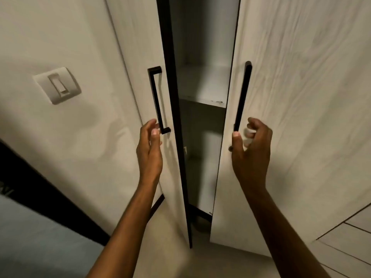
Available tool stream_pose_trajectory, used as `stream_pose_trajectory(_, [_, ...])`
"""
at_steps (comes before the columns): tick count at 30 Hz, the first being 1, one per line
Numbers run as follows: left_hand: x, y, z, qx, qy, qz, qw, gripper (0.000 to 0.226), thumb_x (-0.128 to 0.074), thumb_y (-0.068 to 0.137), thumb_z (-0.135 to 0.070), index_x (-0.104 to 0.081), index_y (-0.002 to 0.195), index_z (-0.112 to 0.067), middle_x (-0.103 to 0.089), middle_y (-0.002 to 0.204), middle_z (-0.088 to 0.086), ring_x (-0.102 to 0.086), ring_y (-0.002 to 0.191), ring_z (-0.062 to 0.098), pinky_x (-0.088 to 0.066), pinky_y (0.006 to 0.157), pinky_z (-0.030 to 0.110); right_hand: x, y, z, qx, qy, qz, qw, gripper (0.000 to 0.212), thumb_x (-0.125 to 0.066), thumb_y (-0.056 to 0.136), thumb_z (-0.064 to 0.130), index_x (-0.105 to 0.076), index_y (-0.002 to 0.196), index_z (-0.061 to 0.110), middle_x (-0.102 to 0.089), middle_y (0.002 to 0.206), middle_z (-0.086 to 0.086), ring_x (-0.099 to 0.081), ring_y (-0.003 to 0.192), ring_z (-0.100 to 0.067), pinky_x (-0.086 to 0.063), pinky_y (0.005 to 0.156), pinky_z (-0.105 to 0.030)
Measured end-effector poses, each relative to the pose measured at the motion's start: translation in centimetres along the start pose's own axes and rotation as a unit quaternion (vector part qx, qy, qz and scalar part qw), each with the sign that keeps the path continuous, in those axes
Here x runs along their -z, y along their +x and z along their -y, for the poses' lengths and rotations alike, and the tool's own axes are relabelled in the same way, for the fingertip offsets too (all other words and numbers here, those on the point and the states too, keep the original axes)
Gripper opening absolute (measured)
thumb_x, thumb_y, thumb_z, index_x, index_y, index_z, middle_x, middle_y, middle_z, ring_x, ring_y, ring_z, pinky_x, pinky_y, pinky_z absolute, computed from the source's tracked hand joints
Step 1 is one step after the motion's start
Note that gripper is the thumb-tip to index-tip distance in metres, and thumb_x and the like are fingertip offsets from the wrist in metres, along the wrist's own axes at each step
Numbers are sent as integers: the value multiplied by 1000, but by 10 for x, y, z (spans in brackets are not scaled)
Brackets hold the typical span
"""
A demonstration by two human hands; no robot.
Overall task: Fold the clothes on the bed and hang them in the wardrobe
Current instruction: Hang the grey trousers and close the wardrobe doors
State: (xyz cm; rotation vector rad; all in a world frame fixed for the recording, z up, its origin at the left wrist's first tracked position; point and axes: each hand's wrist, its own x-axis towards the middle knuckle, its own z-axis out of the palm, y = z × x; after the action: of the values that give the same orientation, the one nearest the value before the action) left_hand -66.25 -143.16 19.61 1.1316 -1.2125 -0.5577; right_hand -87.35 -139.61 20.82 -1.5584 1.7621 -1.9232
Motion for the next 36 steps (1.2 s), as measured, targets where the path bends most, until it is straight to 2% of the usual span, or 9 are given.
stream_pose_trajectory(3, [-34,21,-16,-9,-2,11,1000,46,-41,100,-52,-49,141,-32,-57,138,-5,-55,127,14,-52,101,47,8,34,2,17,15,27,999,49,-57,98,28,-44,142,10,-52,136,-6,-54,122,-18,-51,99,-38])
stream_pose_trajectory(6, [-57,33,-21,-12,12,-16,1000,41,-47,101,-38,-52,140,-29,-64,127,-2,-63,115,16,-56,95,47,4,58,-1,17,9,85,996,43,-53,101,31,-49,141,14,-59,133,-2,-56,121,-16,-50,102,-38])
stream_pose_trajectory(10, [-70,44,-23,-19,29,-27,999,31,-51,103,-25,-62,132,-25,-69,117,-4,-68,105,15,-60,88,44,-8,81,-6,12,-10,94,995,33,-51,102,33,-59,130,17,-69,111,1,-66,100,-15,-57,80,-29])
stream_pose_trajectory(13, [-76,50,-26,-39,43,-6,998,29,-55,102,-20,-64,129,-18,-70,115,-3,-69,100,14,-59,86,26,-14,93,-13,17,-24,85,996,19,-53,102,32,-65,109,19,-70,88,3,-67,82,-17,-56,74,-37])
stream_pose_trajectory(16, [-88,58,-30,-55,66,19,996,24,-56,101,-16,-66,123,-15,-71,107,-2,-69,95,12,-54,76,8,-18,103,-17,17,-23,93,995,15,-54,101,29,-66,100,20,-70,83,2,-67,79,-16,-56,74,-38])
stream_pose_trajectory(19, [-105,69,-26,-56,89,39,994,20,-58,100,-21,-67,118,-17,-72,104,1,-69,96,15,-60,81,24,-21,114,-20,14,-29,109,994,15,-55,101,27,-67,98,18,-71,83,1,-68,78,-13,-49,63,-10])
stream_pose_trajectory(21, [-116,77,-24,-59,98,52,992,18,-59,99,-21,-67,115,-18,-73,104,2,-70,95,16,-61,82,31,-23,121,-22,8,-31,111,993,14,-56,100,26,-67,98,17,-71,83,1,-68,77,-12,-43,59,-3])
stream_pose_trajectory(25, [-136,91,-25,-63,117,68,989,13,-59,99,-17,-68,109,-18,-70,92,-6,-66,78,3,-53,71,12,-30,130,-24,-7,-25,105,994,14,-56,100,23,-67,99,14,-71,85,-1,-67,76,-11,-40,56,-1])
stream_pose_trajectory(36, [-177,126,-14,-101,133,127,978,7,-63,96,-16,-66,102,-17,-62,79,-10,-62,77,16,-49,72,27,-48,155,-44,6,-69,72,995,15,-55,100,25,-64,93,16,-71,83,1,-67,77,-11,-48,61,-11])
